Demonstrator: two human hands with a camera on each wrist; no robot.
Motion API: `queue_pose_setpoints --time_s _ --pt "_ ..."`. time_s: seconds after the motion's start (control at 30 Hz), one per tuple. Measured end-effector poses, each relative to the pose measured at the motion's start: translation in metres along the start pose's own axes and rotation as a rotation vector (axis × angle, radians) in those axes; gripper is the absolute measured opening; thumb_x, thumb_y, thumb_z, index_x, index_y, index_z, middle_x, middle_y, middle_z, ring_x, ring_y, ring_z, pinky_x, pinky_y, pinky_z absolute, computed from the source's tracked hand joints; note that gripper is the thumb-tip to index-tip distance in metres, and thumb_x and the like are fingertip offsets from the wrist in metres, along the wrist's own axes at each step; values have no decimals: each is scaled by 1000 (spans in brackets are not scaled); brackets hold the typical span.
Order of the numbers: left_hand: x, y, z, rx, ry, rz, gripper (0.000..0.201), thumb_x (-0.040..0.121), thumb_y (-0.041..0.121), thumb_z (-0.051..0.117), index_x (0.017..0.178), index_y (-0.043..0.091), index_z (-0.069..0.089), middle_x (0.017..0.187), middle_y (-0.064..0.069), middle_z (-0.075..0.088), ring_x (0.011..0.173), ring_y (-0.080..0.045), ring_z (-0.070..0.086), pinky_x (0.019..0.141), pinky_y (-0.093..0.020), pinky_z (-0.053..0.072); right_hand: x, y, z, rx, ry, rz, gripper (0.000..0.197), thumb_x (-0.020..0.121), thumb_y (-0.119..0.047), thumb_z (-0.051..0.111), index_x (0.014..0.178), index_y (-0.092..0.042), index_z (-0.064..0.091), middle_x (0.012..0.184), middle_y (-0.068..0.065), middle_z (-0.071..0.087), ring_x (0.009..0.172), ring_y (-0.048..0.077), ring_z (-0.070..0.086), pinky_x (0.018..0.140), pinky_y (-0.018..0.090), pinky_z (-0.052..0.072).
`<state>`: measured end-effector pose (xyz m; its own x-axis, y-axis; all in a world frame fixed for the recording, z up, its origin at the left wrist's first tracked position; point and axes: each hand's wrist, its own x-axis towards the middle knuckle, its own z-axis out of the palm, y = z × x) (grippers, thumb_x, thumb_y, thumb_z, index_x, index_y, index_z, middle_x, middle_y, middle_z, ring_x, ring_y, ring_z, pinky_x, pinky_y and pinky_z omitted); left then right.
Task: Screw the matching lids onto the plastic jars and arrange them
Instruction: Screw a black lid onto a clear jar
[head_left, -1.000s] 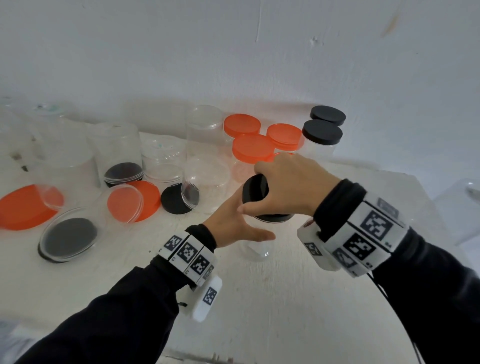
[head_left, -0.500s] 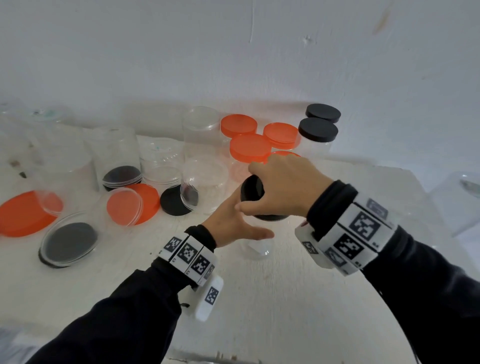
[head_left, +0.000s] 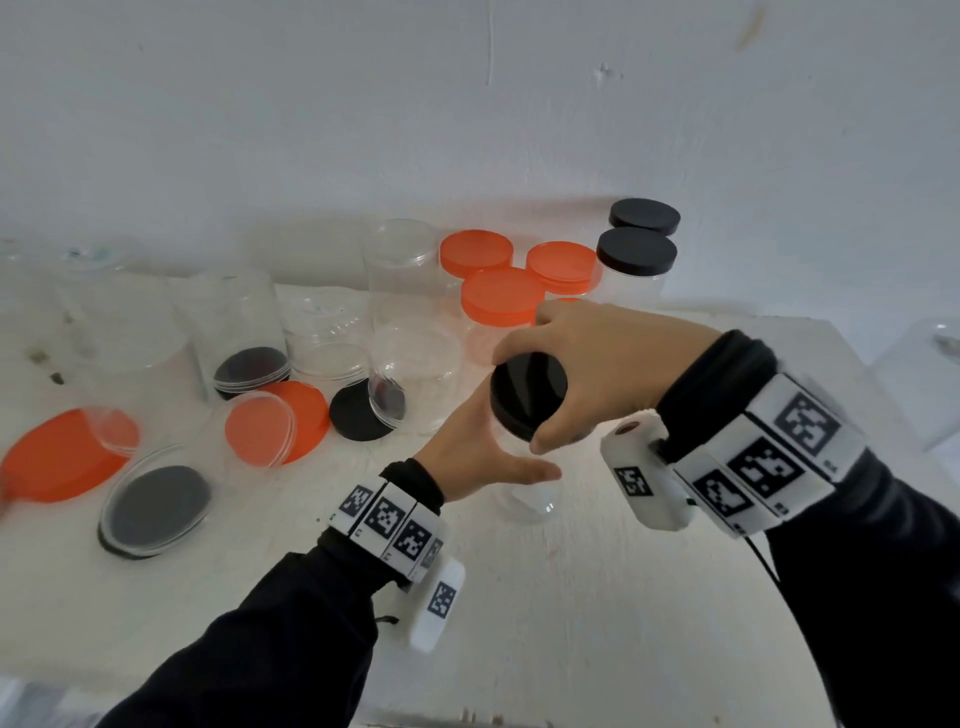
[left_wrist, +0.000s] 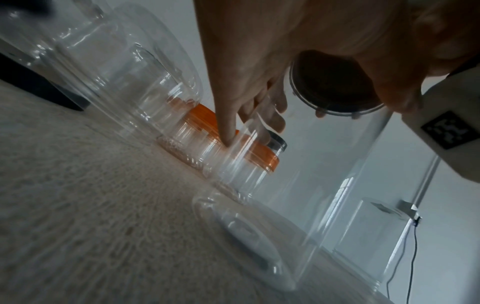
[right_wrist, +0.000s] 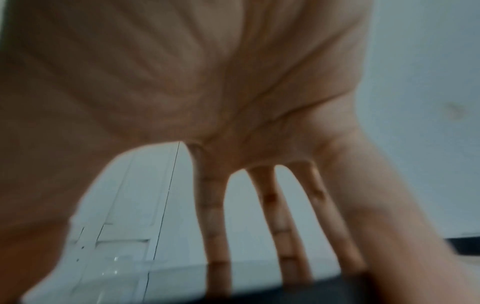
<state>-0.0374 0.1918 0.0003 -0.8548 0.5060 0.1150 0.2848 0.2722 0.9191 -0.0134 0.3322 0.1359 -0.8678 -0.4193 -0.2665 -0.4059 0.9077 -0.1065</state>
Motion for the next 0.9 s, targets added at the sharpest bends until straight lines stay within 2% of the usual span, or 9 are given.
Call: queue_pose_setpoints --time_s 0.2,0.27,0.33,0.4,0.47,0.57,0.77,0.83,0.9 --pt "-2 -2 1 -7 -9 7 90 60 21 86 134 20 36 117 20 50 108 13 46 87 -4 37 5 -15 13 -134 220 125 56 73 -73 51 84 -18 46 76 -2 51 69 15 51 51 21 31" --pt "0 -3 0 0 -10 7 91 60 21 86 136 18 35 120 17 51 111 11 46 88 -5 37 3 -14 15 -216 225 168 64 73 -78 44 92 -17 49 82 -1 53 72 15 52 52 22 33" --pt "1 -2 -1 0 -27 2 92 60 22 86 136 18 35 121 17 51 112 10 47 88 -5 38 0 -10 13 -230 127 153 72 75 -77 42 120 -21 47 106 1 54 88 17 54 64 25 41" --pt "0 0 -1 11 -30 -5 86 60 22 86 129 23 36 116 21 50 107 13 47 86 -4 38 -4 -7 6 -106 -34 46 74 78 -63 56 140 -33 29 130 -1 39 110 18 46 82 28 44" --pt "-1 2 -1 40 -24 -8 83 60 23 85 126 26 35 112 22 49 105 11 47 85 -4 37 -5 -7 -2 -7 -122 -50 75 78 -41 69 141 -38 29 133 -6 34 117 16 41 94 30 43" --pt "-1 1 0 46 -6 3 85 60 25 85 128 24 36 113 22 48 106 11 47 85 -3 37 -1 -6 -4 7 -53 -50 67 72 -34 74 131 -38 43 118 -6 44 106 14 45 86 28 45" --pt "0 0 1 -14 2 23 87 60 19 86 130 24 35 114 22 49 103 19 46 84 -3 38 4 -12 12 -130 250 98 59 75 -68 54 112 -21 57 89 -2 57 77 14 53 55 17 35" --pt "-1 -1 2 -26 0 17 90 58 21 87 131 23 34 116 21 50 104 18 46 85 -3 37 2 -8 14 -155 196 99 64 77 -70 49 124 -26 50 103 -1 55 87 16 54 61 21 40" --pt "-1 0 2 -22 3 14 89 56 25 87 128 26 35 115 20 51 105 15 48 85 -5 38 -4 -3 10 -30 1 34 70 79 -60 58 139 -35 32 122 -3 42 105 16 49 82 27 46"
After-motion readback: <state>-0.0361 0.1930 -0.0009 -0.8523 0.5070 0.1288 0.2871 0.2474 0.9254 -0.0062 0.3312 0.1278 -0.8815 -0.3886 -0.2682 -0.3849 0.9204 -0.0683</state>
